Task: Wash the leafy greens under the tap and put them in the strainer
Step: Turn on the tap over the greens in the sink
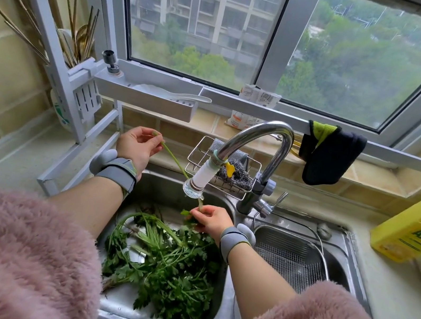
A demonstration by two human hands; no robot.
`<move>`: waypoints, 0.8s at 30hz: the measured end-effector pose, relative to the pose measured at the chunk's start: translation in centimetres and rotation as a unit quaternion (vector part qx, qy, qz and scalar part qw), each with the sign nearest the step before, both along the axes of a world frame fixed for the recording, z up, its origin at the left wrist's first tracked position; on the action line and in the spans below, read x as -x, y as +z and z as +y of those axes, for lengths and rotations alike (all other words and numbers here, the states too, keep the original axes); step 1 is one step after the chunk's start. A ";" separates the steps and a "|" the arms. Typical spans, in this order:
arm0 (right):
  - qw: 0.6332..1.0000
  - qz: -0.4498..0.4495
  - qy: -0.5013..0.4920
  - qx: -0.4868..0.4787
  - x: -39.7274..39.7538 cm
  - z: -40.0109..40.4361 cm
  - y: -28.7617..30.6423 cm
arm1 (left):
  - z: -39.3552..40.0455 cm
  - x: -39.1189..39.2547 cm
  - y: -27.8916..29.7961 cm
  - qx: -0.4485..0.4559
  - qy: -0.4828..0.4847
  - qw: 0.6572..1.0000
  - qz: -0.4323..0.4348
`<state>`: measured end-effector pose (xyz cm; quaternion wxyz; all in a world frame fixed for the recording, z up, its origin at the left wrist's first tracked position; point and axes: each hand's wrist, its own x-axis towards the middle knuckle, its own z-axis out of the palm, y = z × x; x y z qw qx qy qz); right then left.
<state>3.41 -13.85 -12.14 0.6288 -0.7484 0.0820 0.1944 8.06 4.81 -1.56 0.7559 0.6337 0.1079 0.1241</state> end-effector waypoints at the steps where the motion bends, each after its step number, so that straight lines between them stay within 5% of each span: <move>1: 1.000 0.002 0.005 0.015 0.1 0.0 0.0 | 0.0 0.0 0.0 -0.002 -0.002 1.000 0.001; 8: 0.963 0.044 0.149 0.221 0.4 -0.7 -0.3 | -0.6 0.9 -1.2 -0.048 -0.040 0.997 0.047; 17: 0.993 -0.013 0.073 0.089 1.0 -1.4 0.5 | -4.4 4.6 -7.0 -0.212 -0.217 0.937 0.172; 24: 0.989 -0.043 0.066 0.124 1.7 -1.7 -0.8 | -6.5 4.4 -6.7 -0.171 -0.191 0.948 0.190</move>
